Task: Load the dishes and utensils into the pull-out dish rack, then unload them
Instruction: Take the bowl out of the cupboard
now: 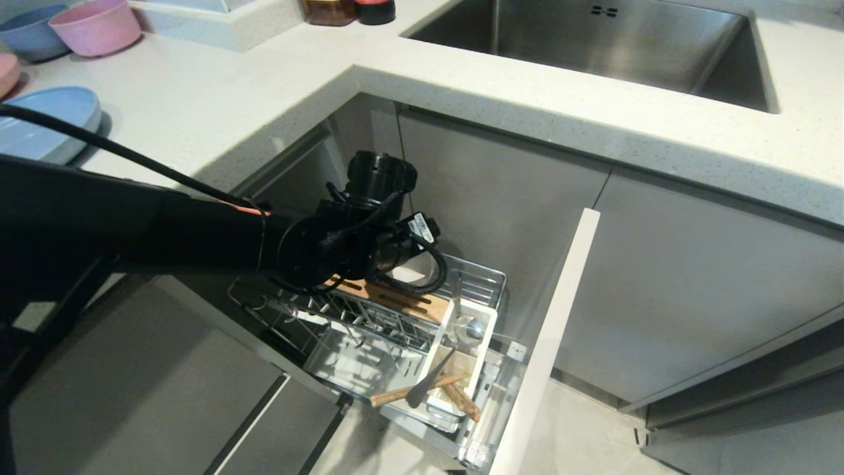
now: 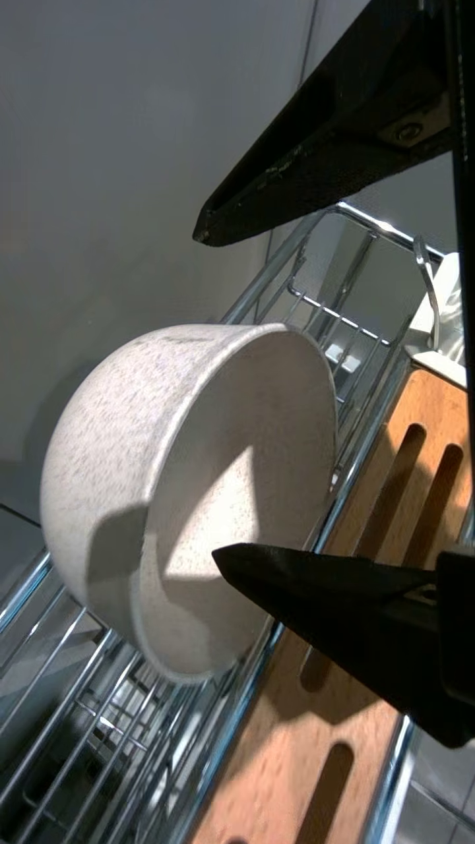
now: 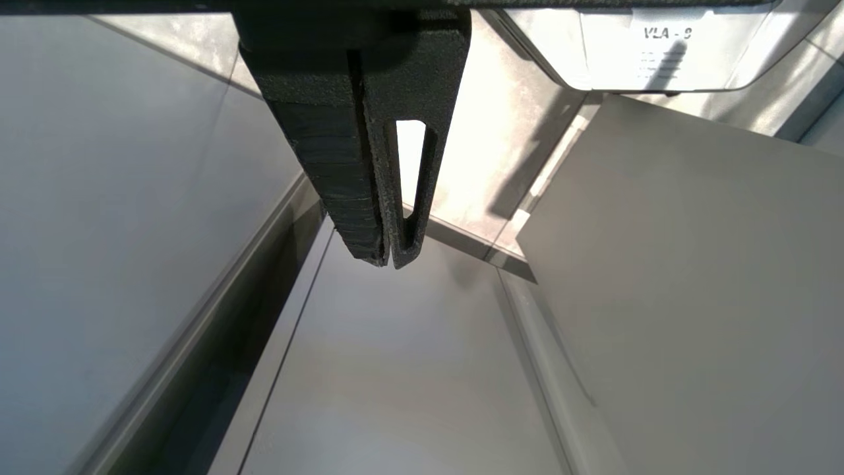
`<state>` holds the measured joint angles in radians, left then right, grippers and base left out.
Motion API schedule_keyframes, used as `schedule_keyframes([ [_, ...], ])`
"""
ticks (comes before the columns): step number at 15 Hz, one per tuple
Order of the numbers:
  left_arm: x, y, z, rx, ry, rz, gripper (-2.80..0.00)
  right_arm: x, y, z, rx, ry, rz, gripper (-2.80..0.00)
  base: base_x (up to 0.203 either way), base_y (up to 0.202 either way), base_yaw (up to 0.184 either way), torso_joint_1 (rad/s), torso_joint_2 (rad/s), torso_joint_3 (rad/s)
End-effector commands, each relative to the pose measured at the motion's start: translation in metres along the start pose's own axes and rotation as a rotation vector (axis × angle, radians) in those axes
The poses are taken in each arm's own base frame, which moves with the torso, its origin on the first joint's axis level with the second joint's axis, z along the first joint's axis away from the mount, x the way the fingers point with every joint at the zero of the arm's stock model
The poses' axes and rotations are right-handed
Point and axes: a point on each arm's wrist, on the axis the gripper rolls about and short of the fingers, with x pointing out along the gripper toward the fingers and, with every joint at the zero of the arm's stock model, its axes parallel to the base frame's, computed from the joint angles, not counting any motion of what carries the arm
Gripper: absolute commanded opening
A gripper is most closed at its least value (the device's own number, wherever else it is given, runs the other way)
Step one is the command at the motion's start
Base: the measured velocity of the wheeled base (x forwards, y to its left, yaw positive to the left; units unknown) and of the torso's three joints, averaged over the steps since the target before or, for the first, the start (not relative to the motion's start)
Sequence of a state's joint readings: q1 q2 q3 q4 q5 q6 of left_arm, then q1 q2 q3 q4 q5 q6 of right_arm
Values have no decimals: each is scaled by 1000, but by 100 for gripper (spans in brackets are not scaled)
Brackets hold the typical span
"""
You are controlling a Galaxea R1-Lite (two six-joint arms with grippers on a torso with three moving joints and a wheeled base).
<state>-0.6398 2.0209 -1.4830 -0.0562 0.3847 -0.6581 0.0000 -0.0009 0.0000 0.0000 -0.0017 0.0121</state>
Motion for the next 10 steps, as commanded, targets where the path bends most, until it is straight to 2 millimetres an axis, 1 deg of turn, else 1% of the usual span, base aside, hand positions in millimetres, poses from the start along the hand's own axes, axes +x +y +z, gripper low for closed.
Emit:
schedule_keyframes([
  [1, 5, 2, -1, -4, 2, 10, 0, 0, 0, 0, 0, 2, 0, -280, 0, 0, 0, 0, 0, 0],
  [3, 6, 1, 2, -10, 11, -19, 0, 0, 0, 0, 0, 2, 0, -280, 0, 0, 0, 0, 0, 0],
  [8, 10, -1, 3, 8, 1, -52, 0, 0, 0, 0, 0, 2, 0, -280, 0, 0, 0, 0, 0, 0],
  [10, 13, 3, 6, 8, -5, -49, 0, 0, 0, 0, 0, 2, 0, -280, 0, 0, 0, 0, 0, 0],
])
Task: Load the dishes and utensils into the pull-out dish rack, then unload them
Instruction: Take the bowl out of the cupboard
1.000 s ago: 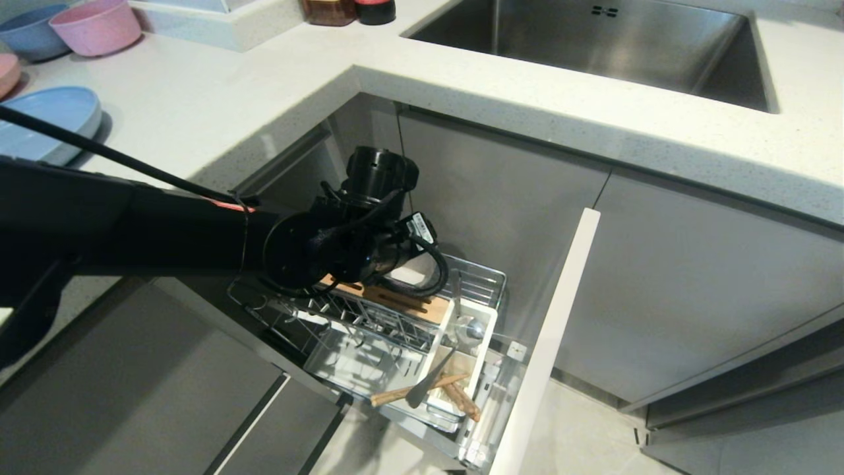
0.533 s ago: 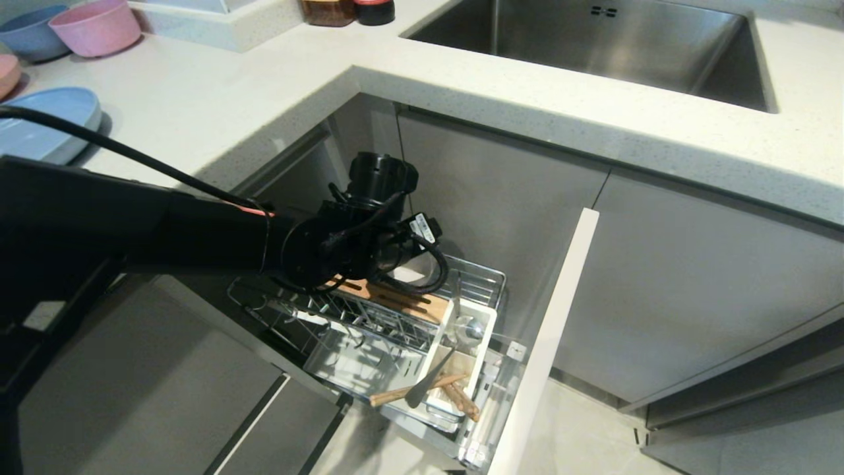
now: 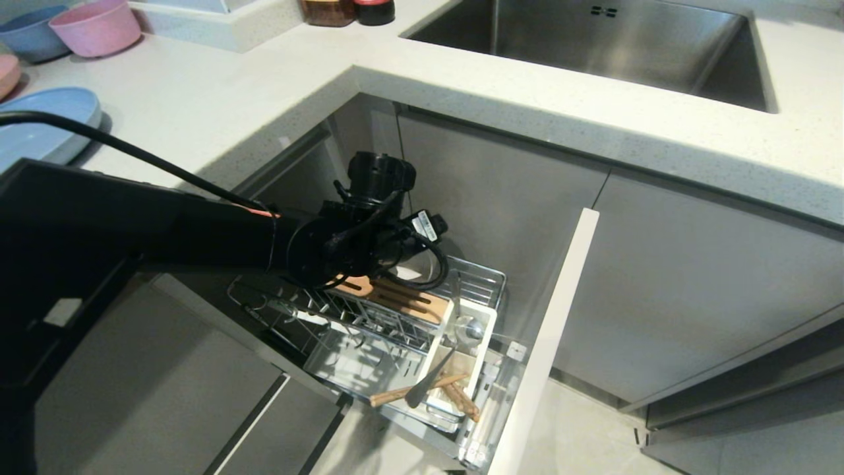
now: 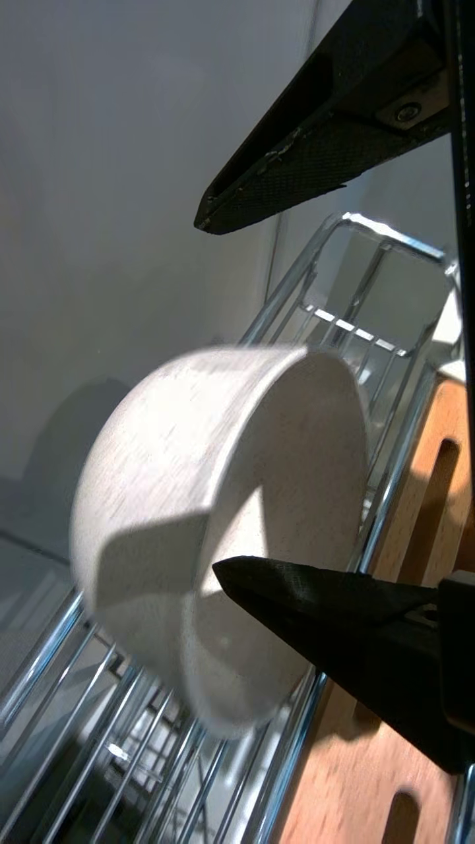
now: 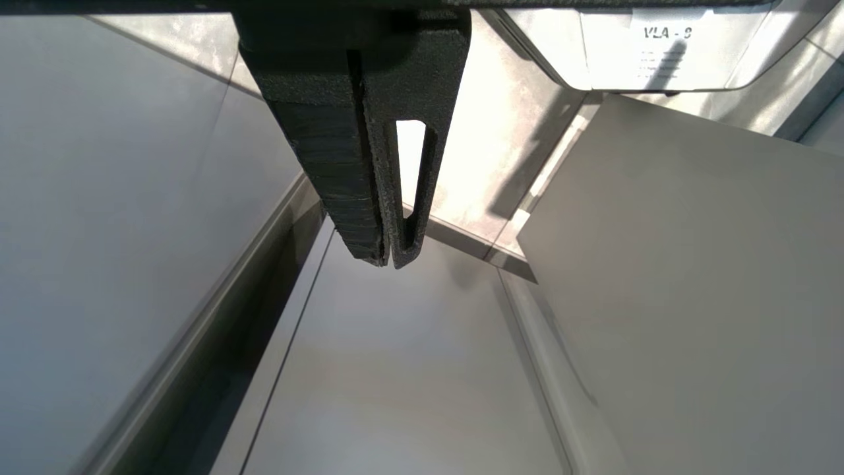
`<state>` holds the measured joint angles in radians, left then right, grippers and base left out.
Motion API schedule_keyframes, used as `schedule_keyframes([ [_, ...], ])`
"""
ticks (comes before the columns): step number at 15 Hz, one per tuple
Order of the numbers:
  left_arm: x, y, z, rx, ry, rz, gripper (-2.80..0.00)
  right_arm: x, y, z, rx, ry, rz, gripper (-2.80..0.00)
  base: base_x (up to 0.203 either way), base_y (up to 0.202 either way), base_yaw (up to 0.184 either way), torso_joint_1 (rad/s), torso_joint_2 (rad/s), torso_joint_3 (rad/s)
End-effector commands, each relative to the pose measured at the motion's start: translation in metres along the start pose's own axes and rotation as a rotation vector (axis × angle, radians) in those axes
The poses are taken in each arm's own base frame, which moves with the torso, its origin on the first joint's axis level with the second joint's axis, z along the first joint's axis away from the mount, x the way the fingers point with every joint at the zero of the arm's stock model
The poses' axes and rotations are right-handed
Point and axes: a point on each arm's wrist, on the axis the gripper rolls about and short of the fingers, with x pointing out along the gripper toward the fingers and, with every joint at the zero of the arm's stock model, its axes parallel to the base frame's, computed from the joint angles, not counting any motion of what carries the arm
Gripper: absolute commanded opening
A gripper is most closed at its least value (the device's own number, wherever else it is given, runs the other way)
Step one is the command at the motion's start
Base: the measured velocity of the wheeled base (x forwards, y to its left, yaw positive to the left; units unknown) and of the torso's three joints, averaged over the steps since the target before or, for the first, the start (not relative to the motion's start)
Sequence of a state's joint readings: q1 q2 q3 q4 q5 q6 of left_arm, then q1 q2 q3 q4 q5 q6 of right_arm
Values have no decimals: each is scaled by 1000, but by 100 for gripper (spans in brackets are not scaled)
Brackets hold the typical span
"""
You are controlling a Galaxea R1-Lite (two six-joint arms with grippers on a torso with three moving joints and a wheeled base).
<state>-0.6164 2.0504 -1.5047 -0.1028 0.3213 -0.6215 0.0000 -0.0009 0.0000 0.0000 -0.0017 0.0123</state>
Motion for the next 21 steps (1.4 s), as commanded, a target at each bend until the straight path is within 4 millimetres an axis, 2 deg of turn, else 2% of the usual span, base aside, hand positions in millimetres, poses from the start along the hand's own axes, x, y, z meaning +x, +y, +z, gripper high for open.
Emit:
schedule_keyframes([
  [1, 2, 2, 1, -5, -3, 7, 0, 0, 0, 0, 0, 2, 0, -280, 0, 0, 0, 0, 0, 0],
  [9, 11, 1, 0, 6, -2, 8, 0, 0, 0, 0, 0, 2, 0, -280, 0, 0, 0, 0, 0, 0],
  [10, 11, 2, 0, 4, 6, -5, -280, 0, 0, 0, 0, 2, 0, -280, 0, 0, 0, 0, 0, 0],
  [21, 3, 3, 9, -5, 11, -33, -280, 0, 0, 0, 0, 2, 0, -280, 0, 0, 0, 0, 0, 0],
])
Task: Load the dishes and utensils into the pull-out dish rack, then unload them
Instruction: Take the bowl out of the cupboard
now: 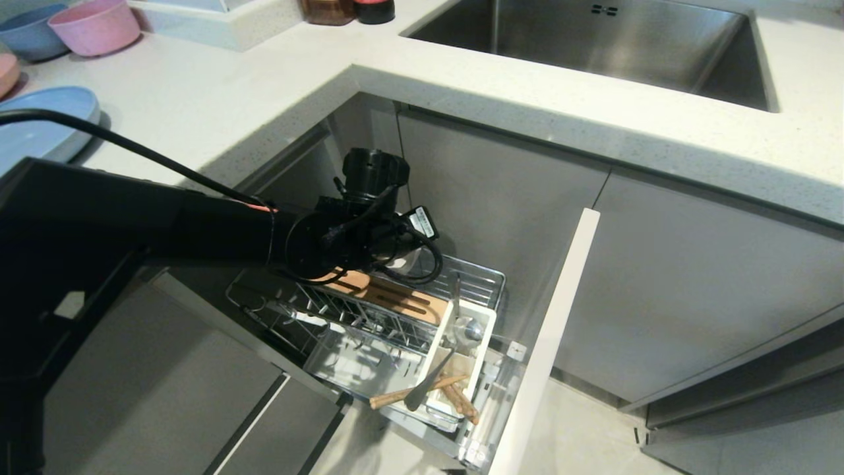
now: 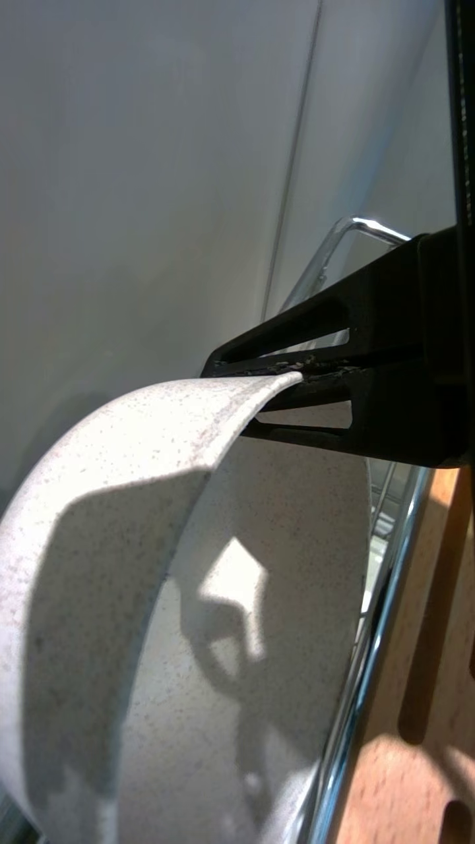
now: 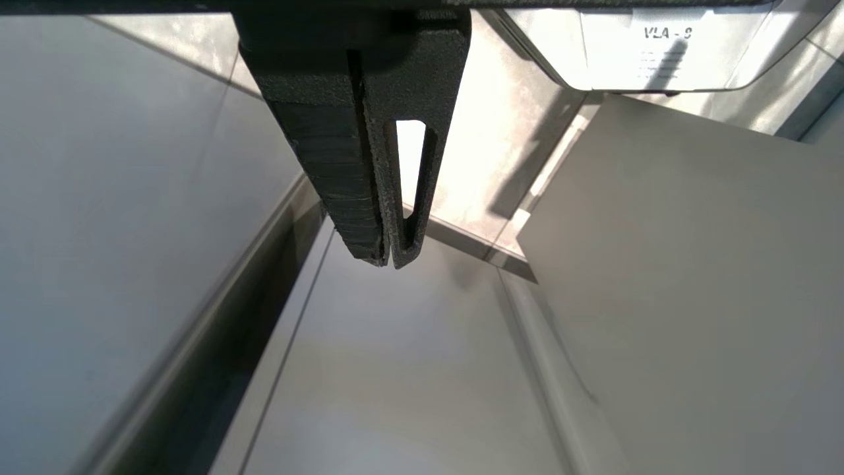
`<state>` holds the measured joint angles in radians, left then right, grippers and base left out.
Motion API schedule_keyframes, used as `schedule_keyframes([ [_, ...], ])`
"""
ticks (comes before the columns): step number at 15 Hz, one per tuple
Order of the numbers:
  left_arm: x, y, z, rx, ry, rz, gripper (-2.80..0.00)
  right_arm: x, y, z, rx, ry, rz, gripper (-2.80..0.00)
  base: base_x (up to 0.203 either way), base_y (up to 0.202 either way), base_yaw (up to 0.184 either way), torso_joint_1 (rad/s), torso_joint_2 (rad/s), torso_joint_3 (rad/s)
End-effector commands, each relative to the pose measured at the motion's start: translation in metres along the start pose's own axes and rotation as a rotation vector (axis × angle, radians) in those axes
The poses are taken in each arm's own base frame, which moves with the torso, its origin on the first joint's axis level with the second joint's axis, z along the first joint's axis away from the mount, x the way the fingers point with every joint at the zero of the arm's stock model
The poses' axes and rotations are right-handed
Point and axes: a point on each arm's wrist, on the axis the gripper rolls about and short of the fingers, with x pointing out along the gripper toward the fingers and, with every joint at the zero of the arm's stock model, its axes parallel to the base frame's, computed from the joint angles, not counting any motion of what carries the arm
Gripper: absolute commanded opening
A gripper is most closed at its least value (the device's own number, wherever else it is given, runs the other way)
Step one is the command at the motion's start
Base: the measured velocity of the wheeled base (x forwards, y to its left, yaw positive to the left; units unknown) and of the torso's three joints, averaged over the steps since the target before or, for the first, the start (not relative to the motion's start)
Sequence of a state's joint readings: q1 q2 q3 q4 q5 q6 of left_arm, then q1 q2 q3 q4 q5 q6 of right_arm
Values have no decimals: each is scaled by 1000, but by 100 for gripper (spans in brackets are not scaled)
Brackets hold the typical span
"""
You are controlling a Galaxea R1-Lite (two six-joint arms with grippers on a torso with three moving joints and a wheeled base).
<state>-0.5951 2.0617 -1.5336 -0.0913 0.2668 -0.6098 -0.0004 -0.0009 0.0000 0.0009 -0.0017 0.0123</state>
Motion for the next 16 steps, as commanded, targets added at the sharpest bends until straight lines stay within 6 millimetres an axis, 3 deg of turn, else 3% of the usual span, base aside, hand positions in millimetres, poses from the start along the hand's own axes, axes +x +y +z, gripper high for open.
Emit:
schedule_keyframes([
  [1, -4, -1, 3, -7, -9, -6, -280, 0, 0, 0, 0, 2, 1, -280, 0, 0, 0, 0, 0, 0],
  [4, -16, -4, 11, -15, -28, -21, -280, 0, 0, 0, 0, 2, 1, -280, 0, 0, 0, 0, 0, 0],
  [11, -77, -16, 40, -35, -87, -92, -280, 0, 0, 0, 0, 2, 1, -280, 0, 0, 0, 0, 0, 0],
  [16, -134, -45, 17, 68, 84, -170, -280, 0, 0, 0, 0, 1, 1, -280, 0, 0, 0, 0, 0, 0],
])
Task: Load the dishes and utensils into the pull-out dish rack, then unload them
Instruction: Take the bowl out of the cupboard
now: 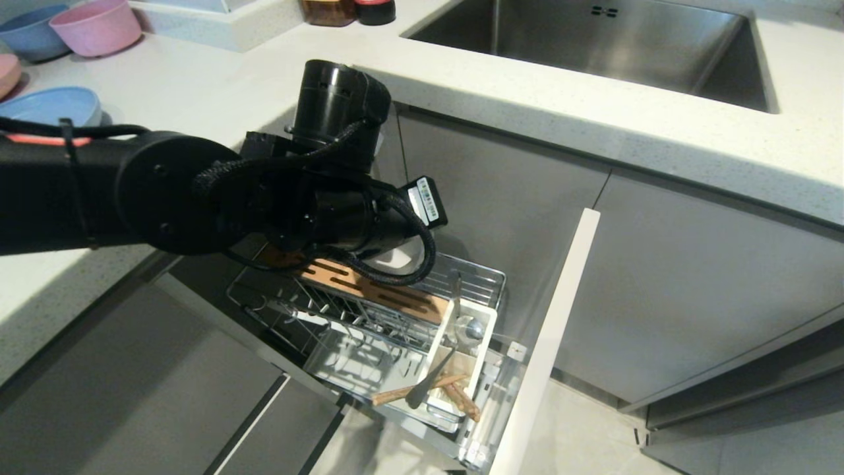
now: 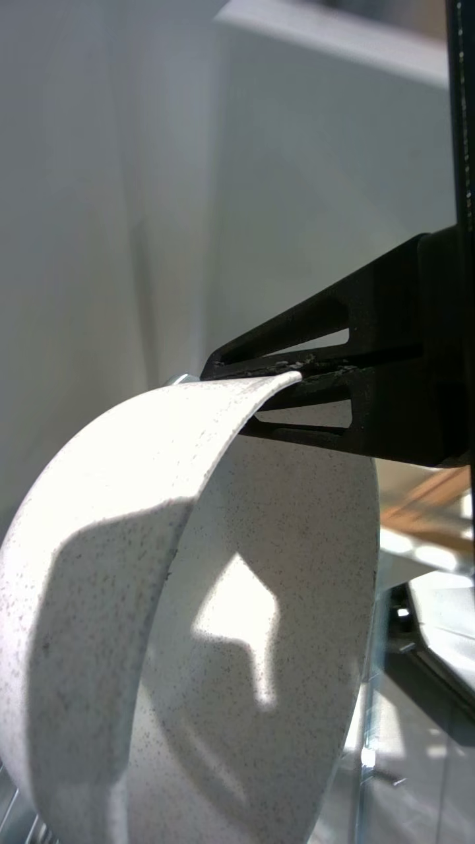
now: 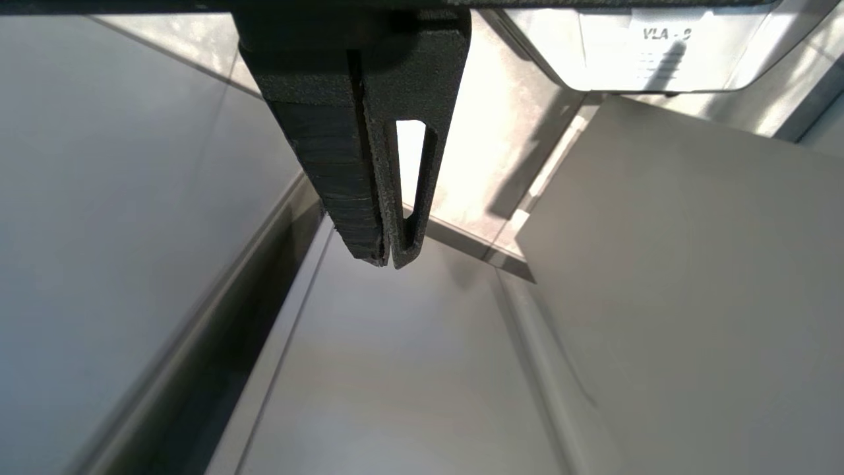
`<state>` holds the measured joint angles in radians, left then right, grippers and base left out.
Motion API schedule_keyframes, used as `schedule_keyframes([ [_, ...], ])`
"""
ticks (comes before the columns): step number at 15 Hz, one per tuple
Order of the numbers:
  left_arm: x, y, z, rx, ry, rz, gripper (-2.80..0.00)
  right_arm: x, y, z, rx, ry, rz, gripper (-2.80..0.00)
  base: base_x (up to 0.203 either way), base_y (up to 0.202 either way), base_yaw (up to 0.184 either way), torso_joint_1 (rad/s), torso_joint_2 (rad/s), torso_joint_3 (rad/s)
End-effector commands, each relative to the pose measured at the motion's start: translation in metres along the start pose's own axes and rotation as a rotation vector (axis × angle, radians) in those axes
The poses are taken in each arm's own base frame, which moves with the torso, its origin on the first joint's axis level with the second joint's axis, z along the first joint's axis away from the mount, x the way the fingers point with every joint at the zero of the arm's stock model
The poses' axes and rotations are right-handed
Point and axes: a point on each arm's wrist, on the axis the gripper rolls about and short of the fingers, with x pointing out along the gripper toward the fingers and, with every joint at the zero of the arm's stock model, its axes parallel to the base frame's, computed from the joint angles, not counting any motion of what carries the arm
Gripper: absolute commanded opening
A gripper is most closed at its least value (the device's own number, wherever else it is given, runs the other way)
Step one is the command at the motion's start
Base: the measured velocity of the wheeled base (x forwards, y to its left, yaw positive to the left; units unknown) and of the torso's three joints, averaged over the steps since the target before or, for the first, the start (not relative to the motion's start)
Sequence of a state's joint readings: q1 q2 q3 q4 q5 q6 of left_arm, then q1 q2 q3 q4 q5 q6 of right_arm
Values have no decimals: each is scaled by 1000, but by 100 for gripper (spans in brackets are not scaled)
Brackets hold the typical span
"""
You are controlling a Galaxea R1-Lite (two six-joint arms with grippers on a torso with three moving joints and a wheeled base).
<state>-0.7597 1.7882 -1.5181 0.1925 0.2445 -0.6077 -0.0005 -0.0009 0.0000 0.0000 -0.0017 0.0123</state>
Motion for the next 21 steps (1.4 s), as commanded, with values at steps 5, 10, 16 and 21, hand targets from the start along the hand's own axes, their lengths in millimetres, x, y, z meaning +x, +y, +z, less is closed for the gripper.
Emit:
schedule_keyframes([
  [5, -69, -15, 27, 176, -144, -79, -280, 0, 0, 0, 0, 2, 1, -280, 0, 0, 0, 0, 0, 0],
  [10, -124, -14, 53, 360, -269, -47, -280, 0, 0, 0, 0, 2, 1, -280, 0, 0, 0, 0, 0, 0],
  [16, -162, -14, 84, 452, -456, 103, -280, 0, 0, 0, 0, 2, 1, -280, 0, 0, 0, 0, 0, 0],
  [21, -184, 16, 115, 437, -516, 323, -280, 0, 0, 0, 0, 2, 1, -280, 0, 0, 0, 0, 0, 0],
])
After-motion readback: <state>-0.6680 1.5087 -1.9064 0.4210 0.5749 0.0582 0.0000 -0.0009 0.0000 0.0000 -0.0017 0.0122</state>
